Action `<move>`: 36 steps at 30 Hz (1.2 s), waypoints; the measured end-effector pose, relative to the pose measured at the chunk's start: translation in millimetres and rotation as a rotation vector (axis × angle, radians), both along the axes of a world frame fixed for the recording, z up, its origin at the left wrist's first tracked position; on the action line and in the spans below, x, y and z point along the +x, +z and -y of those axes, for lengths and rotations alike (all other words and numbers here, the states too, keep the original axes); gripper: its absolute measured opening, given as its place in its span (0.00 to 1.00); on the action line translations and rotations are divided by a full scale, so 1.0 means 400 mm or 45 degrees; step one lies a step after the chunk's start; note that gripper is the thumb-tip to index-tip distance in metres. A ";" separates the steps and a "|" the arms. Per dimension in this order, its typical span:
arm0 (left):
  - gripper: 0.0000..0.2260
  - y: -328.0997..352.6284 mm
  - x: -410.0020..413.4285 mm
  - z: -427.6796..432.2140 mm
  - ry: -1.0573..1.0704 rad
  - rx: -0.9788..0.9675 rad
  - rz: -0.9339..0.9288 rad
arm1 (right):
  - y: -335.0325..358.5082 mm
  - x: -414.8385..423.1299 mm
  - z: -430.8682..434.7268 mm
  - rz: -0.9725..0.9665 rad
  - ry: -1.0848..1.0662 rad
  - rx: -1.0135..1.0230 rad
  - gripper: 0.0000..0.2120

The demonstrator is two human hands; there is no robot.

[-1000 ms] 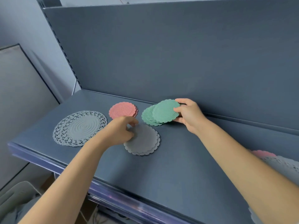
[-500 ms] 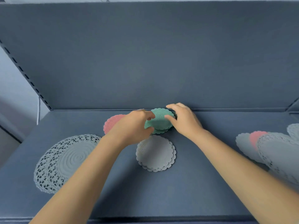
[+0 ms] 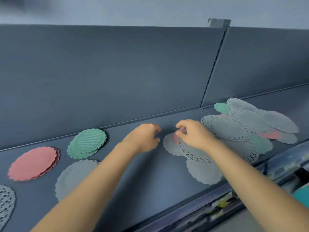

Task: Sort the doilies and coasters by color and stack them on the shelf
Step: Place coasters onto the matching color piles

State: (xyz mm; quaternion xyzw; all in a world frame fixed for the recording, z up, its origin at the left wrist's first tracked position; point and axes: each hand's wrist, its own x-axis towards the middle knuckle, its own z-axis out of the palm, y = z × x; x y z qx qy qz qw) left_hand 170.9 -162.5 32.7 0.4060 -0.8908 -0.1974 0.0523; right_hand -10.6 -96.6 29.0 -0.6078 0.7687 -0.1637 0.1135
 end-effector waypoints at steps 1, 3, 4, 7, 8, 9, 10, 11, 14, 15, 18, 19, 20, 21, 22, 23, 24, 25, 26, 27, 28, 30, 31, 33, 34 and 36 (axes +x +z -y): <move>0.12 -0.008 -0.041 -0.008 0.031 0.032 0.003 | -0.004 -0.042 -0.011 -0.005 0.003 0.033 0.15; 0.13 -0.020 -0.118 -0.024 0.142 0.080 0.007 | -0.019 -0.118 -0.026 0.021 0.044 0.076 0.19; 0.14 -0.022 -0.151 -0.030 0.214 0.085 0.019 | -0.027 -0.151 -0.027 0.043 0.090 0.081 0.20; 0.15 -0.010 -0.216 -0.041 0.461 0.130 0.153 | -0.047 -0.219 -0.001 0.060 0.296 0.058 0.23; 0.15 -0.004 -0.228 -0.045 0.537 0.175 0.173 | -0.051 -0.229 0.013 0.063 0.357 0.050 0.23; 0.16 -0.002 -0.235 -0.050 0.613 0.240 0.147 | -0.054 -0.233 0.026 0.069 0.407 0.048 0.23; 0.16 -0.001 -0.241 -0.058 0.688 0.305 0.089 | -0.059 -0.235 0.040 0.065 0.457 0.047 0.23; 0.13 -0.003 -0.243 -0.067 0.746 0.365 0.018 | -0.063 -0.235 0.054 0.045 0.505 0.044 0.22; 0.11 -0.015 -0.242 -0.109 0.855 0.450 -0.156 | -0.069 -0.231 0.089 0.007 0.592 0.070 0.16; 0.14 -0.018 -0.238 -0.125 0.899 0.433 -0.212 | -0.067 -0.230 0.098 0.039 0.610 0.090 0.13; 0.15 -0.019 -0.220 -0.174 1.063 0.373 -0.433 | -0.055 -0.217 0.121 0.252 0.657 0.125 0.08; 0.12 -0.016 -0.209 -0.185 1.113 0.346 -0.519 | -0.049 -0.209 0.127 0.335 0.667 0.107 0.08; 0.08 -0.011 -0.196 -0.195 1.157 0.316 -0.607 | -0.042 -0.199 0.132 0.431 0.673 0.080 0.07; 0.05 -0.001 -0.181 -0.205 1.206 0.291 -0.699 | -0.034 -0.187 0.136 0.539 0.678 0.043 0.07; 0.07 0.008 -0.163 -0.213 1.253 0.247 -0.797 | -0.025 -0.173 0.138 0.642 0.680 -0.005 0.08; 0.10 0.016 -0.141 -0.220 1.307 0.201 -0.887 | -0.014 -0.157 0.140 0.730 0.682 -0.060 0.09; 0.10 0.025 -0.120 -0.230 1.360 0.157 -0.965 | -0.001 -0.139 0.141 0.803 0.683 -0.113 0.09; 0.08 0.036 -0.101 -0.242 1.395 0.119 -1.050 | 0.011 -0.121 0.141 0.860 0.681 -0.165 0.09; 0.04 0.044 -0.079 -0.254 1.424 0.094 -1.136 | 0.024 -0.103 0.139 0.899 0.672 -0.213 0.08; 0.04 0.048 -0.054 -0.265 1.452 0.084 -1.225 | 0.037 -0.084 0.136 0.927 0.657 -0.259 0.07; 0.06 0.049 -0.026 -0.275 1.478 0.081 -1.308 | 0.047 -0.062 0.131 0.959 0.639 -0.296 0.05; 0.11 0.047 0.033 -0.294 1.518 0.073 -1.419 | 0.062 -0.017 0.118 1.070 0.601 -0.345 0.04; 0.13 0.045 0.067 -0.301 1.543 0.066 -1.442 | 0.066 0.013 0.112 1.130 0.584 -0.344 0.04; 0.17 0.043 0.131 -0.310 1.581 0.058 -1.481 | 0.072 0.074 0.100 1.233 0.564 -0.276 0.02; 0.18 0.042 0.168 -0.312 1.589 0.056 -1.507 | 0.072 0.112 0.095 1.284 0.562 -0.222 0.03; 0.19 0.037 0.246 -0.312 1.569 0.057 -1.545 | 0.068 0.193 0.088 1.386 0.539 -0.116 0.05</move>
